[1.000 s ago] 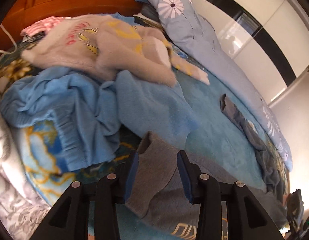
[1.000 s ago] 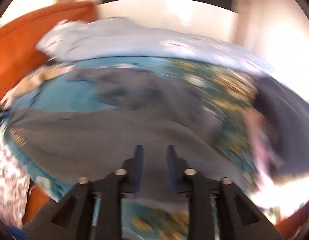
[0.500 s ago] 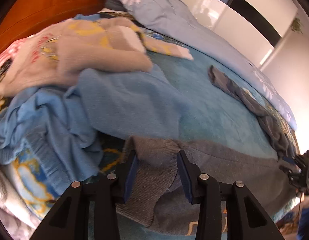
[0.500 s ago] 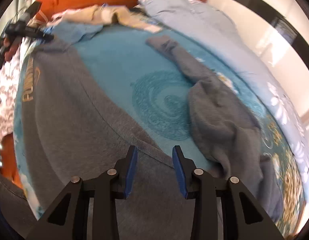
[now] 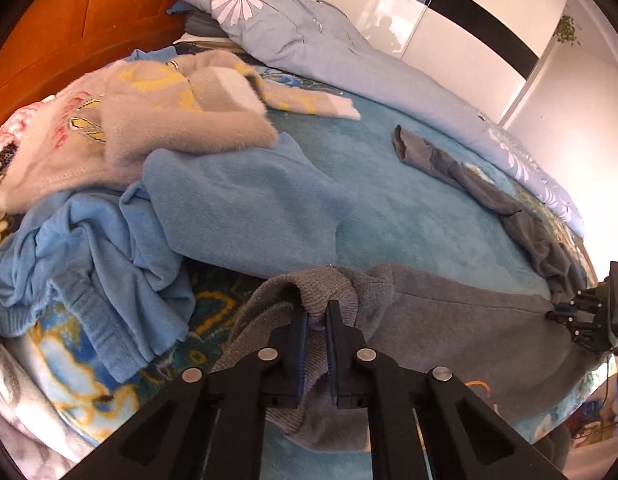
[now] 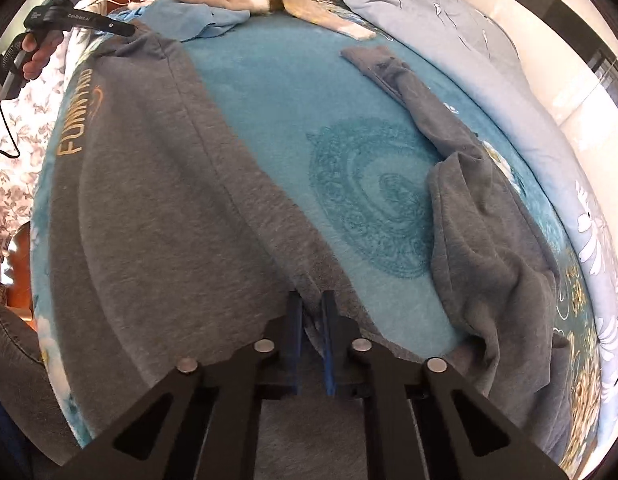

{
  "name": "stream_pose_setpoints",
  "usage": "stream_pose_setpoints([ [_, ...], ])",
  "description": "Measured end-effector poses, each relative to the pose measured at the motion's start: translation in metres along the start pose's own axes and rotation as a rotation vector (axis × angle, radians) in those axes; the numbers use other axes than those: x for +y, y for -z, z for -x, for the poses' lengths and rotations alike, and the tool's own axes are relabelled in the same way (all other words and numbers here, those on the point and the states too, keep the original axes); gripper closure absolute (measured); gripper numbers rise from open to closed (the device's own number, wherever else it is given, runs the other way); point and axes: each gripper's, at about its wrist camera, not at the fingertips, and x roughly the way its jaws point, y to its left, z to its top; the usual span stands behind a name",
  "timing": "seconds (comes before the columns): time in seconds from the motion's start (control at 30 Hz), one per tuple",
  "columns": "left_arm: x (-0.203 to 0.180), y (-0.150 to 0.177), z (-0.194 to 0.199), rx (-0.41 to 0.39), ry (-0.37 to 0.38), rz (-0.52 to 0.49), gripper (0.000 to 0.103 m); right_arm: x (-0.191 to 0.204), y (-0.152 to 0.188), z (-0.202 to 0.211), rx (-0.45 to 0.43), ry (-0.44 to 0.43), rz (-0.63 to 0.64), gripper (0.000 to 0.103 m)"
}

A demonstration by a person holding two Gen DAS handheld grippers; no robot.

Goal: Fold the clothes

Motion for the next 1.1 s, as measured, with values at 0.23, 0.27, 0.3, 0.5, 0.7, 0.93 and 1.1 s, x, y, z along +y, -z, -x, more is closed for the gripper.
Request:
stream_pose_setpoints([
  [0.23, -0.003, -0.033, 0.016, -0.121, 0.033, 0.086, 0.095, -0.029, -0.006, 0.026, -0.088, -0.056, -0.142, 0.097],
  [0.27, -0.003, -0.039, 0.013, -0.122, 0.018, 0.098, 0.095, -0.035, -0.010, 0.026, -0.098, -0.048, -0.157, 0.097],
  [0.3, -0.001, -0.045, 0.009, -0.119, 0.004, 0.111, 0.095, -0.041, -0.012, 0.022, -0.096, -0.042, -0.179, 0.097],
  [0.5, 0.016, -0.052, -0.030, -0.030, -0.039, 0.215, 0.095, -0.066, -0.014, -0.010, -0.065, -0.054, -0.295, 0.097],
  [0.7, 0.003, -0.053, 0.010, -0.104, -0.163, 0.190, 0.058, -0.072, 0.011, 0.033, -0.181, -0.045, -0.337, 0.075],
  [0.93, -0.080, -0.124, -0.065, -0.031, 0.071, 0.205, 0.045, -0.115, 0.068, 0.072, -0.255, 0.074, -0.554, 0.067],
  [1.1, -0.129, -0.163, -0.179, 0.099, 0.073, 0.270, 0.045, -0.148, 0.108, 0.080, -0.243, 0.153, -0.719, 0.067],
])
